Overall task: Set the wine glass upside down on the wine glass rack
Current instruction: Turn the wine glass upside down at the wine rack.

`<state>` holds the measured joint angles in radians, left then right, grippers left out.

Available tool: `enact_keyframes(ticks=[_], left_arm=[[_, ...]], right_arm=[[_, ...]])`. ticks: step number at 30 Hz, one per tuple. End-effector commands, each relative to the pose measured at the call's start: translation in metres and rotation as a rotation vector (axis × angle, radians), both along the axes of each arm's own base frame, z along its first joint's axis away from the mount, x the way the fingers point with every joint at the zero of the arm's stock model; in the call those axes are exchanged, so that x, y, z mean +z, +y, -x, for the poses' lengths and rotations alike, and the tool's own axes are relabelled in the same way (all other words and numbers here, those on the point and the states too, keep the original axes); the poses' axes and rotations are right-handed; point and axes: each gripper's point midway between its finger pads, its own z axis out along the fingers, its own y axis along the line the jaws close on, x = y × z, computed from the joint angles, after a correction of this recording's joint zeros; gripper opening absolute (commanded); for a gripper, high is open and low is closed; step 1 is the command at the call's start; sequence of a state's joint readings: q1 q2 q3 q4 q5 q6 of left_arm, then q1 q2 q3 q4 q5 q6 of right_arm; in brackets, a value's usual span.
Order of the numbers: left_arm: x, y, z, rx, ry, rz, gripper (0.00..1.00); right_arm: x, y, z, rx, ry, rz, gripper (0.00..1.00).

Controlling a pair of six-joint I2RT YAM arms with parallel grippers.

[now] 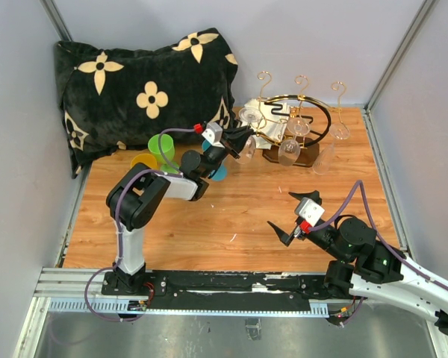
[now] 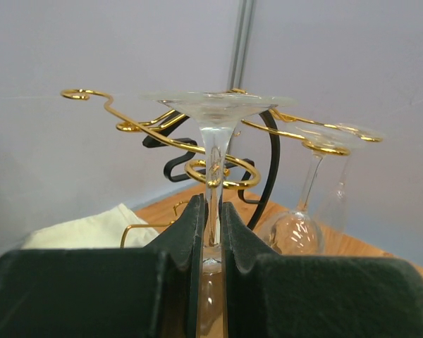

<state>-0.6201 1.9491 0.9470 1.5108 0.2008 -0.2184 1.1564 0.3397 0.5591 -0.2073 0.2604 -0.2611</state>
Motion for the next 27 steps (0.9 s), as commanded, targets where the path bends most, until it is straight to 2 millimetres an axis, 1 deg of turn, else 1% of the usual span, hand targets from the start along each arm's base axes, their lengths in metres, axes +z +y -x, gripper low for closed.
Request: enact_keyframes(ticks=[1,5,15,21,27], left_arm=[[0.027,0.002,-0.006,0.008,-0.087,0.048,0.00],[0.023,0.000,-0.014,0.002,-0.078,0.048,0.00],[0.015,-0.007,-0.027,-0.002,-0.070,0.031,0.00],[0.008,-0.015,-0.036,-0.015,-0.067,0.018,0.00],[0.007,-0.022,-0.040,-0.037,-0.074,0.015,0.00]], right_arm=[[-0.001,-0.004,-0.003,-0.025,0.001,-0.003,0.99],[0.000,-0.004,-0.003,-0.026,0.000,-0.003,0.99],[0.000,-0.007,-0.003,-0.029,0.000,-0.003,0.99],[-0.002,-0.008,-0.001,-0.026,0.006,0.005,0.99],[-0.003,-0.006,0.001,-0.006,0.013,0.007,1.00]])
